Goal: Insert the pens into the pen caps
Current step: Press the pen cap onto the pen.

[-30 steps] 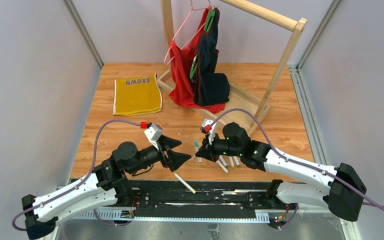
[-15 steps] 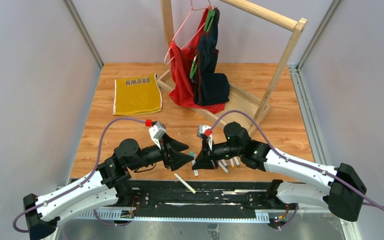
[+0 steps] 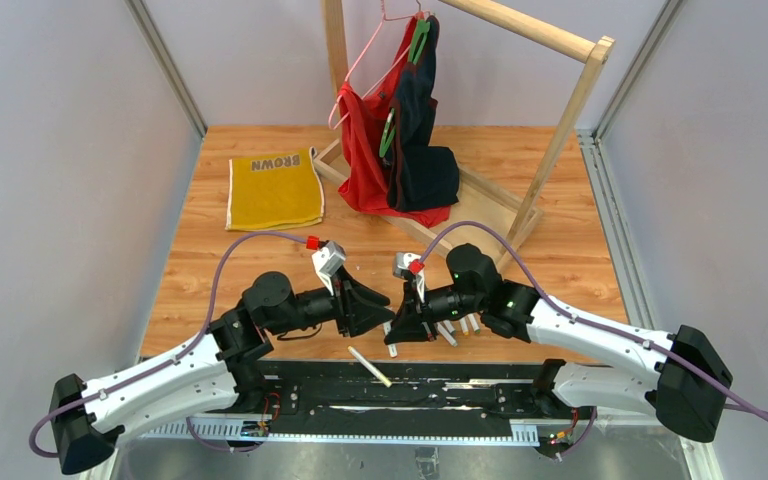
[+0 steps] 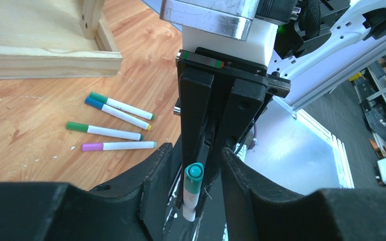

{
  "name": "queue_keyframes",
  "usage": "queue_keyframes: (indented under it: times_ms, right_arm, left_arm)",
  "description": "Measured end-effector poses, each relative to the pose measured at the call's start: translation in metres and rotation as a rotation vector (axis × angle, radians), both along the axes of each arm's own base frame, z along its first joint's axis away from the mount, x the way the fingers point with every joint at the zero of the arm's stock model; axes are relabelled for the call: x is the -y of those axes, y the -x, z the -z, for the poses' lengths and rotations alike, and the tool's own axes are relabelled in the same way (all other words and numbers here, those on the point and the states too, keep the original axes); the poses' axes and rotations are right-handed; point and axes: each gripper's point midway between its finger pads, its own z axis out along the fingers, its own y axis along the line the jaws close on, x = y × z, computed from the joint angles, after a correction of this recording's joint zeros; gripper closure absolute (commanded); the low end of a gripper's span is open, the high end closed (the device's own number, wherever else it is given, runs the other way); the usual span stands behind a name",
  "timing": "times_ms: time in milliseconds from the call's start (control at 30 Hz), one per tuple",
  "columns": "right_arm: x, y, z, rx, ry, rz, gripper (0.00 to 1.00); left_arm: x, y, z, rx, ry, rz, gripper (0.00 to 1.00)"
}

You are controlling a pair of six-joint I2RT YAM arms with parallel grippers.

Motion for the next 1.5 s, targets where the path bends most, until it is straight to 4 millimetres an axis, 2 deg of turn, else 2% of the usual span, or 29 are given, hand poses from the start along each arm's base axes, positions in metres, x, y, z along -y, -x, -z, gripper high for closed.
queue_keyframes:
  times_ms: [200,567,833,1133,1500]
  right_arm:
    - [0.0,0.0,0.0,-0.001,0.001,-0.001,0.99]
    - [0.003,-0.003,0.008,-0.017,0.043,0.035,0.99]
    - [0.005,-0.007,0.01,-0.041,0.076,0.078,0.99]
    - [0.004,-0.013,0.021,-0.092,0.138,0.119,0.99]
    - [0.002,-0.016,0.013,-0.17,0.101,0.106,0.99]
  left_arm:
    - [0.002,0.002,0.007,-0.018,-0.008,0.017,0.7]
    - [0.004,0.007,0.022,-0.063,-0.018,0.041,0.99]
    - [0.004,0.005,0.025,-0.079,0.014,0.03,1.0]
    - [0.0,0.001,0.038,-0.115,0.032,-0.003,1.0]
    - [-0.004,-0.002,0.034,-0.099,0.109,-0.019,1.0]
